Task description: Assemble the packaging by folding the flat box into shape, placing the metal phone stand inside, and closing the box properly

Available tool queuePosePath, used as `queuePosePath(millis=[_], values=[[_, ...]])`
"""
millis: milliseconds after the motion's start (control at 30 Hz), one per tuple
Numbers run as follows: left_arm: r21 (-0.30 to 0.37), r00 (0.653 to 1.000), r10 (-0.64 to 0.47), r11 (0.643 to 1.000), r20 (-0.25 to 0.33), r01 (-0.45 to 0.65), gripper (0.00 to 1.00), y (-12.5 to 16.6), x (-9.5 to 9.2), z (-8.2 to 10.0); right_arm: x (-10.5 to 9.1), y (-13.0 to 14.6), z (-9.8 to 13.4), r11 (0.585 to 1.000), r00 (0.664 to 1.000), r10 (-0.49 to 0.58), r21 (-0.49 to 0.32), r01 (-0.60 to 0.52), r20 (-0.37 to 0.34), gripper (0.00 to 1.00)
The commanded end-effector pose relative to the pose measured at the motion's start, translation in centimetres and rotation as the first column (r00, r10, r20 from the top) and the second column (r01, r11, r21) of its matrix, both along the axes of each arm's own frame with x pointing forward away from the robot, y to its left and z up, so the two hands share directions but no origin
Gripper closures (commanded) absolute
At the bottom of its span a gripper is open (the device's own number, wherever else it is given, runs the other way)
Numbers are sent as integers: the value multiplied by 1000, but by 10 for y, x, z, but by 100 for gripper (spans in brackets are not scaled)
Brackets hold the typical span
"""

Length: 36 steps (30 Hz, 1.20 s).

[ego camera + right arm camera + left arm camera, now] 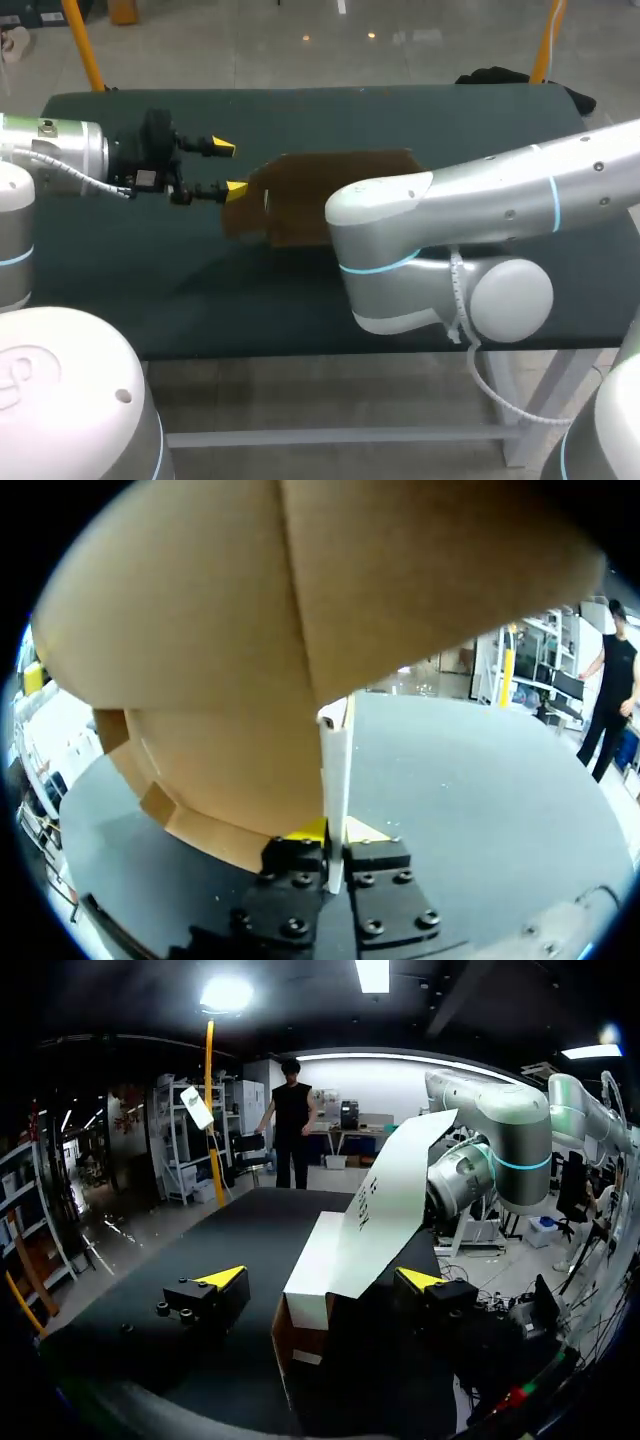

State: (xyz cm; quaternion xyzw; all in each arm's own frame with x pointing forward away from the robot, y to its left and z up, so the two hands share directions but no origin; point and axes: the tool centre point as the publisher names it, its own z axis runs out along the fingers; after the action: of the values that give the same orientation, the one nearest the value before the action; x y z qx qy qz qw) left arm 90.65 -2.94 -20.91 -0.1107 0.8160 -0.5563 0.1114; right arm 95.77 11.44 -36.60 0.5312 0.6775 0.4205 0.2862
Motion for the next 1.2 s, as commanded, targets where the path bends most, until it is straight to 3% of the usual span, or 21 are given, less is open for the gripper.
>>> queuePosePath(millis=[33,467,733,1200], values=[[22,996,85,996,35,-86,0,12,-13,10,1,-7,10,978,982,189,90,-186,-24,100],[37,991,122,992,56,-124,0,40,-16,26,-7,-9,23,939,949,316,137,-314,12,100],[46,989,119,991,87,-123,0,53,-23,34,-8,-9,26,903,914,405,159,-398,-9,100],[124,990,122,984,68,-129,0,67,-31,34,-9,-9,26,850,858,508,204,-486,-74,100]])
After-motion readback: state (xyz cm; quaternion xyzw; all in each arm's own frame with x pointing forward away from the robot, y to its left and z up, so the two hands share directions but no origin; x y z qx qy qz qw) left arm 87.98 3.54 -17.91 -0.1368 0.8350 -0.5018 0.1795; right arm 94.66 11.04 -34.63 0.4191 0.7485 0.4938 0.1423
